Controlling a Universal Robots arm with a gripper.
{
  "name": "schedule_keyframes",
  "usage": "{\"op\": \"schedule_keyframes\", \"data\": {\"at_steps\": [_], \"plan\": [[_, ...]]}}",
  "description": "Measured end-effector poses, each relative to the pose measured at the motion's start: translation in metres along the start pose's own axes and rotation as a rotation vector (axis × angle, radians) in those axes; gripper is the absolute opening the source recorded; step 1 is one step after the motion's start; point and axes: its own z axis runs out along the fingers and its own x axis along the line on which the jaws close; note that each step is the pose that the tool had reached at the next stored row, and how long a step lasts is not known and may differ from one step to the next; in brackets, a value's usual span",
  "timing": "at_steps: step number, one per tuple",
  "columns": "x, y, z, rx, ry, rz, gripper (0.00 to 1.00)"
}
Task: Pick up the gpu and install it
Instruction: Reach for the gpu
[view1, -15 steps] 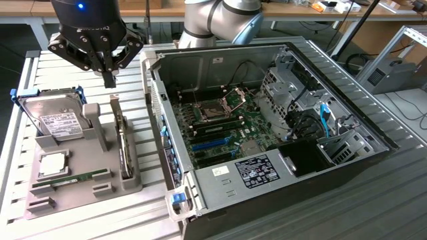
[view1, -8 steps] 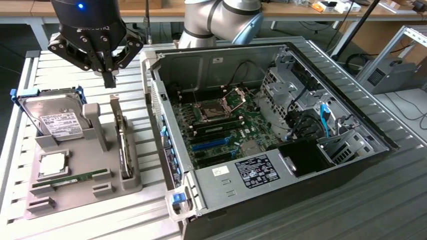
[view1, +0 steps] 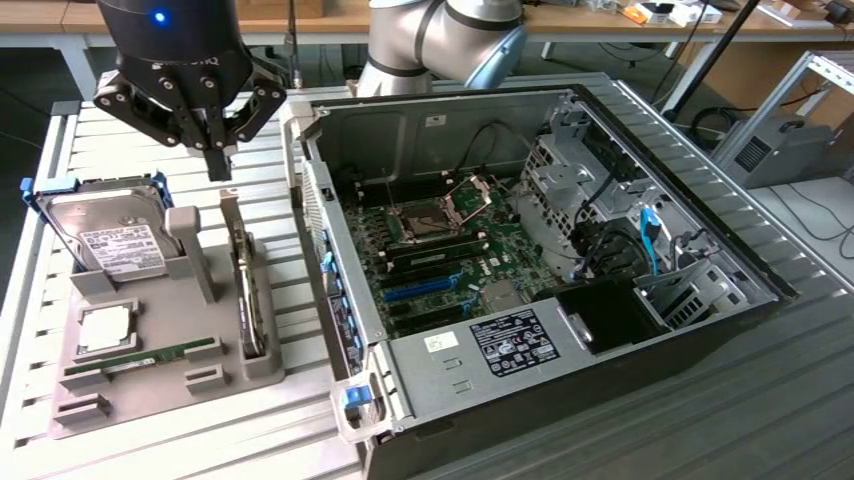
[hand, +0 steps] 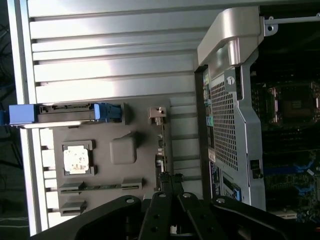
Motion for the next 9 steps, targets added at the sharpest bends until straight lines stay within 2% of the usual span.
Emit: {"op": "schedule_keyframes", "data": {"at_steps": [2, 7, 9], "plan": [[0.0, -0.0036, -0.0001, 0.0, -0.0001, 0.0, 0.11], [0.001, -0.0224, -0.001, -0.0001, -0.0001, 0.0, 0.11], [0.003, -0.0241, -0.0011, 0.0, -0.0001, 0.0, 0.11]]}}
